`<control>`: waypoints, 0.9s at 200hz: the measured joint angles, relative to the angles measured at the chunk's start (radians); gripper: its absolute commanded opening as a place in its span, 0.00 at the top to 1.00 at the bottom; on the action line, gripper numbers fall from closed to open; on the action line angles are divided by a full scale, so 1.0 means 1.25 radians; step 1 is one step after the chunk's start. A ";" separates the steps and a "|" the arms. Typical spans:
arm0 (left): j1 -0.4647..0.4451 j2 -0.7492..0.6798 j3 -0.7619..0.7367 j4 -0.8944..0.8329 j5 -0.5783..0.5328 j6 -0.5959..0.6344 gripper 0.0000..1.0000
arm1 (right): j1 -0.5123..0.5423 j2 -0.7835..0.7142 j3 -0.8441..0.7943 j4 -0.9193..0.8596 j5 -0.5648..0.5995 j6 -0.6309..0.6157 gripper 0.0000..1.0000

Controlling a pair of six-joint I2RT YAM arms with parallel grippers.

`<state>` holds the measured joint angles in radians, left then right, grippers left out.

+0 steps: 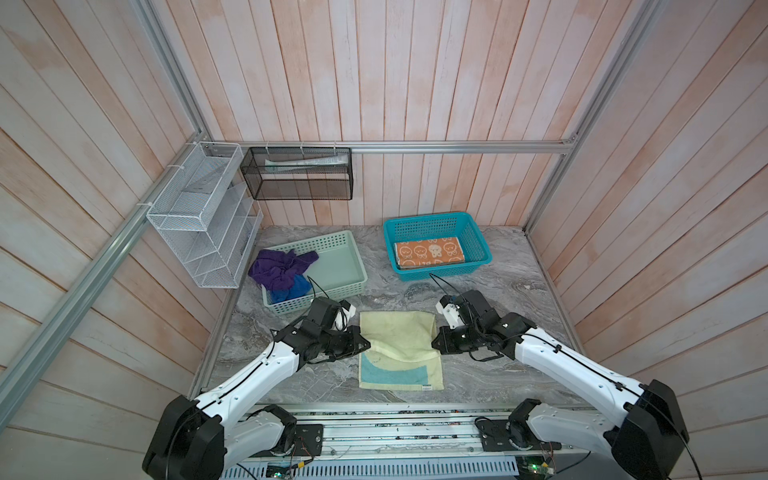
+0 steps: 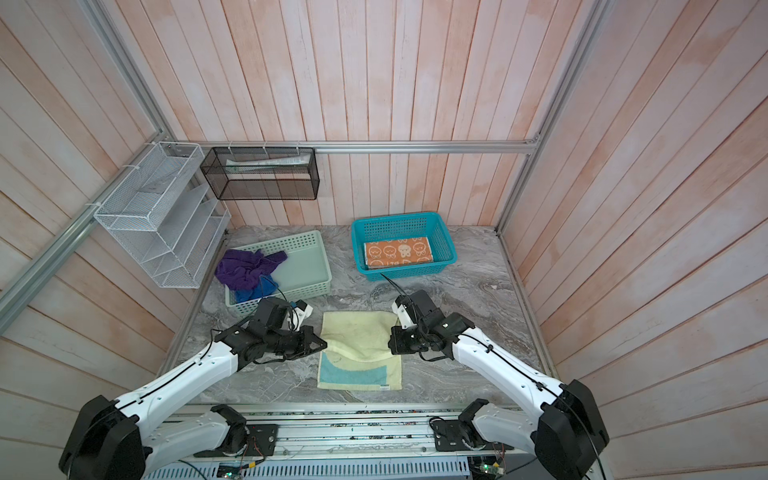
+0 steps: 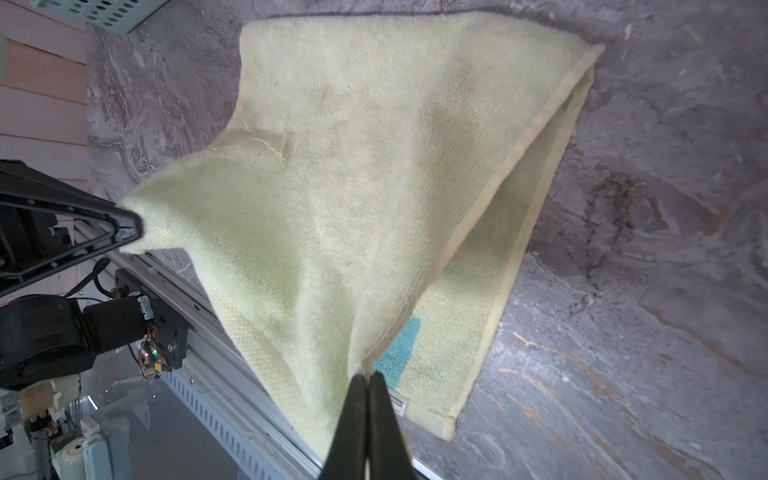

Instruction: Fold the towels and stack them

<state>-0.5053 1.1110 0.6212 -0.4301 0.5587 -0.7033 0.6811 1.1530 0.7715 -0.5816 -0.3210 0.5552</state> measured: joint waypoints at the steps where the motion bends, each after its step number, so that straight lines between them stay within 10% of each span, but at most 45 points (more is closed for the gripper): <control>1: 0.000 -0.002 -0.004 0.001 0.000 -0.001 1.00 | 0.002 -0.001 -0.005 0.002 -0.001 0.002 1.00; 65: -0.011 0.024 -0.180 0.058 0.031 -0.060 1.00 | 0.078 0.066 -0.164 0.091 -0.013 0.071 1.00; 180: -0.069 -0.018 -0.074 -0.007 -0.048 -0.063 1.00 | 0.075 0.084 -0.053 0.027 0.084 0.023 1.00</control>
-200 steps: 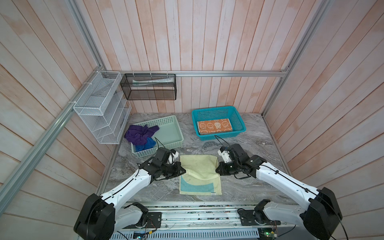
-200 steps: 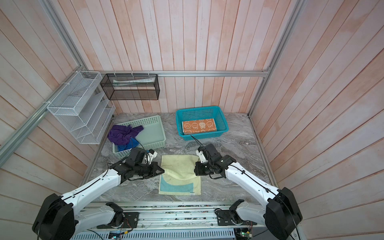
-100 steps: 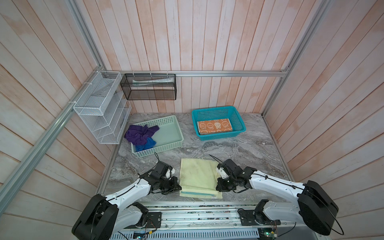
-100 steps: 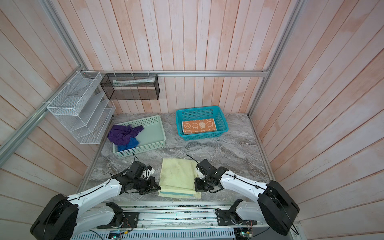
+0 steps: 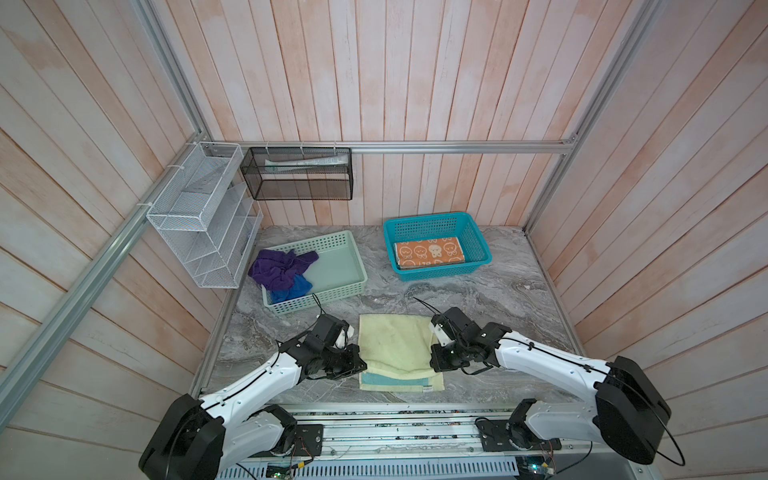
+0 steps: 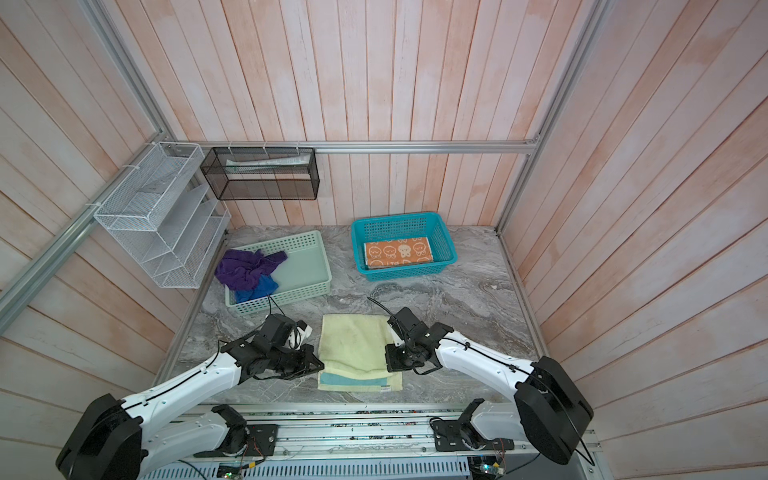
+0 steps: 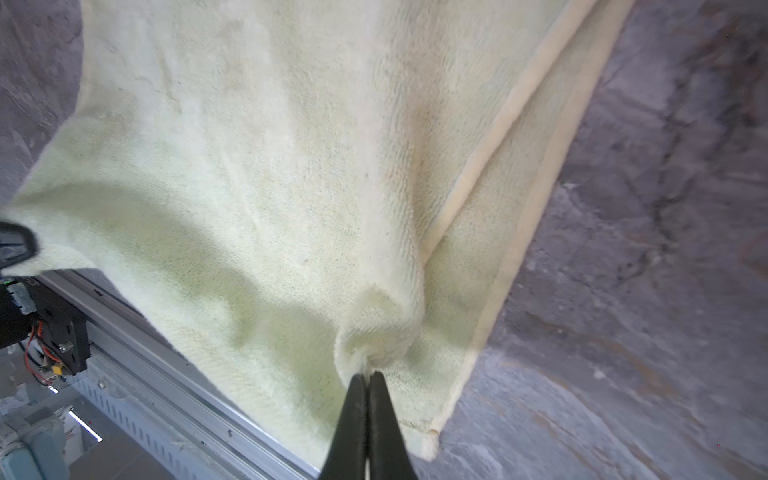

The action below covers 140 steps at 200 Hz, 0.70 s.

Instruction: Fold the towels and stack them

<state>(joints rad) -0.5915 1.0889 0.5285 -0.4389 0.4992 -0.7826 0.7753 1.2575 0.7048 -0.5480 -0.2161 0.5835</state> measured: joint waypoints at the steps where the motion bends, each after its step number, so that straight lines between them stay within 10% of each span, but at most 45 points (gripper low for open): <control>1: -0.002 -0.002 0.001 0.000 -0.002 -0.001 1.00 | 0.000 -0.002 0.000 -0.001 0.001 0.000 1.00; 140: -0.020 0.188 -0.068 0.175 0.005 -0.051 1.00 | -0.105 0.117 -0.060 0.138 -0.036 -0.071 1.00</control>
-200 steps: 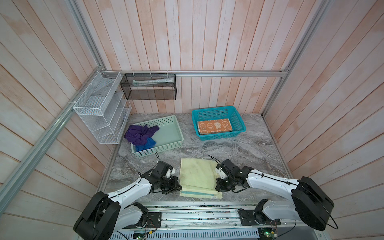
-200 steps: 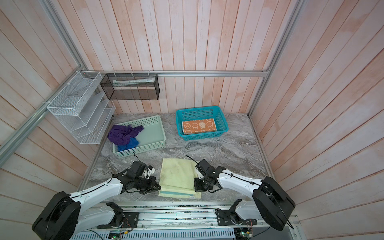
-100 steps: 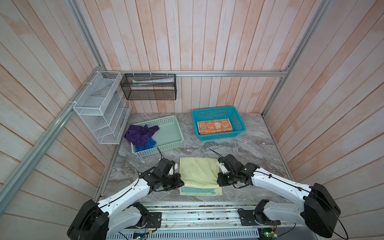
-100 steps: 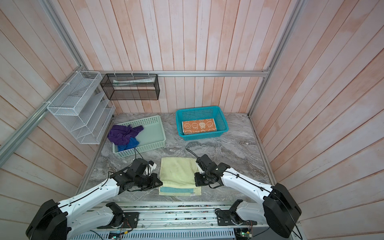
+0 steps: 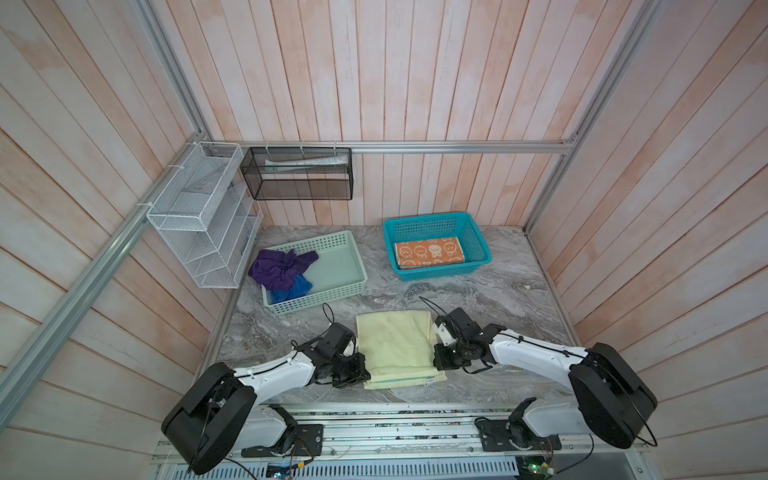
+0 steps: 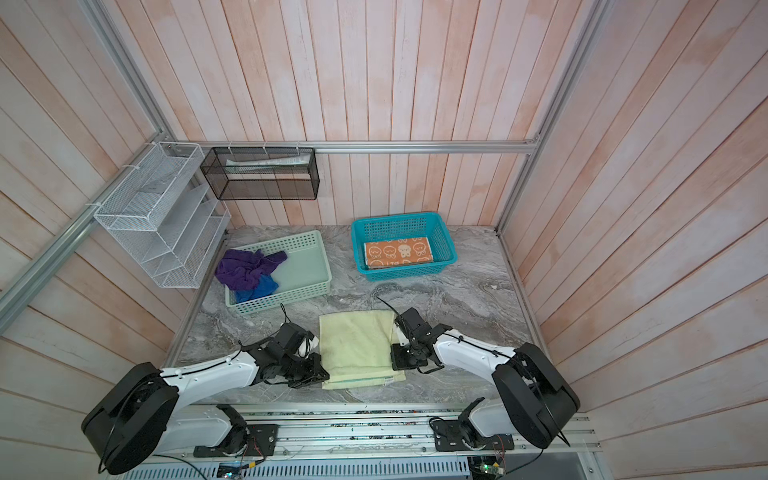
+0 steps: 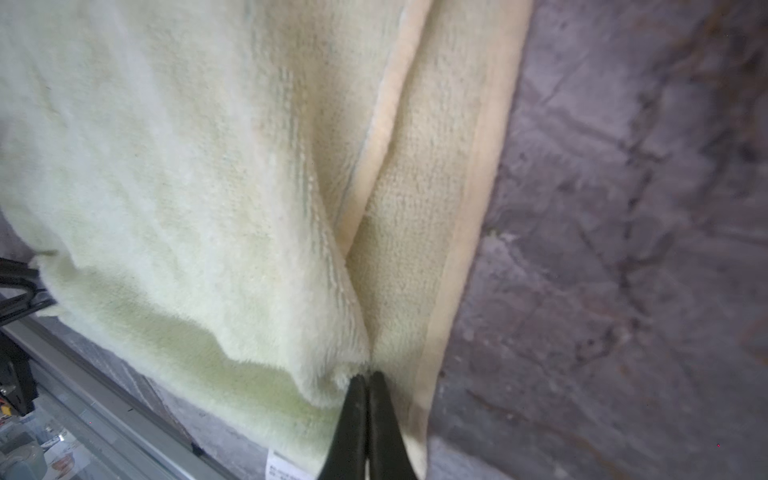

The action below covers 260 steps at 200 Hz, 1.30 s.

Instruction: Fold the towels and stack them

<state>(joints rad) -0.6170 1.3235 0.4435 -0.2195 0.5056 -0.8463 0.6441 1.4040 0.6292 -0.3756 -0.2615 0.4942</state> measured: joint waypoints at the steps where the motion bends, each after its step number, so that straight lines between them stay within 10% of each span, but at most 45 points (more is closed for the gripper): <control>1: 0.001 0.001 0.001 0.000 0.000 0.001 1.00 | -0.001 0.001 0.001 0.000 0.000 -0.002 1.00; 120: 0.033 -0.106 0.196 -0.187 -0.055 0.075 1.00 | -0.021 -0.072 0.298 -0.246 0.066 -0.085 1.00; 231: -0.023 -0.060 0.013 -0.076 -0.014 0.009 1.00 | -0.005 -0.074 0.027 -0.131 -0.033 -0.024 1.00; 260: -0.022 -0.060 0.024 -0.106 -0.037 0.015 0.70 | -0.002 -0.075 0.027 -0.127 -0.033 -0.013 0.64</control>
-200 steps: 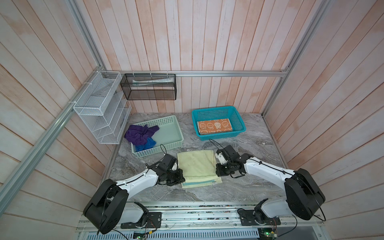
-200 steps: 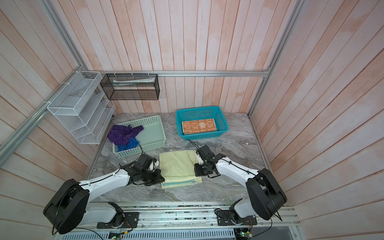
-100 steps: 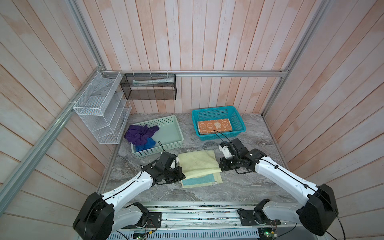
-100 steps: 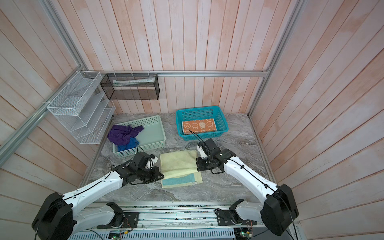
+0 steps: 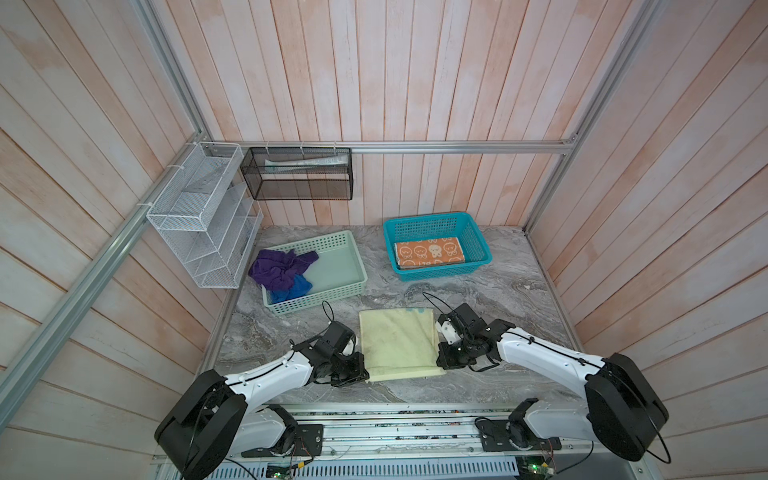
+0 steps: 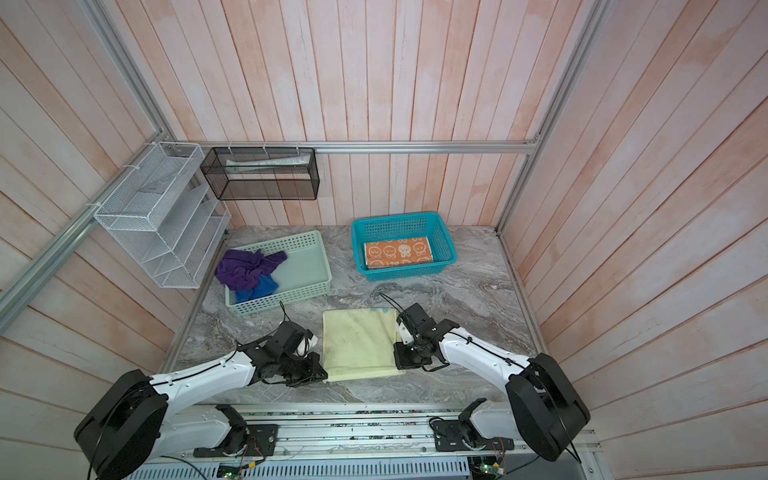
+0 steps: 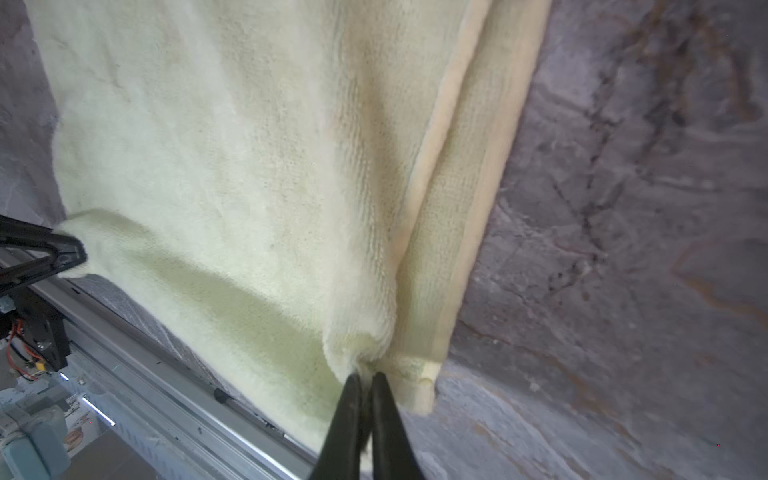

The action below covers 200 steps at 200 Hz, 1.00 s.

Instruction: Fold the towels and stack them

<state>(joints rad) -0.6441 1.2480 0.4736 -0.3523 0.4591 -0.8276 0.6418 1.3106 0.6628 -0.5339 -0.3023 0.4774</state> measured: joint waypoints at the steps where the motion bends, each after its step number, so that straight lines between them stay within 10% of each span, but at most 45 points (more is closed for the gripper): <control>1: 0.000 0.000 0.001 -0.002 -0.001 -0.004 0.70 | 0.000 0.000 0.000 -0.001 0.000 -0.003 0.64; 200: -0.036 0.187 0.205 -0.074 -0.057 0.102 0.65 | -0.147 0.201 0.196 0.167 0.082 -0.048 0.65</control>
<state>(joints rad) -0.6895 1.4815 0.7300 -0.4450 0.3882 -0.6998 0.4576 1.5623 0.9077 -0.3252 -0.2001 0.4175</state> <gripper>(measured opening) 0.346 0.355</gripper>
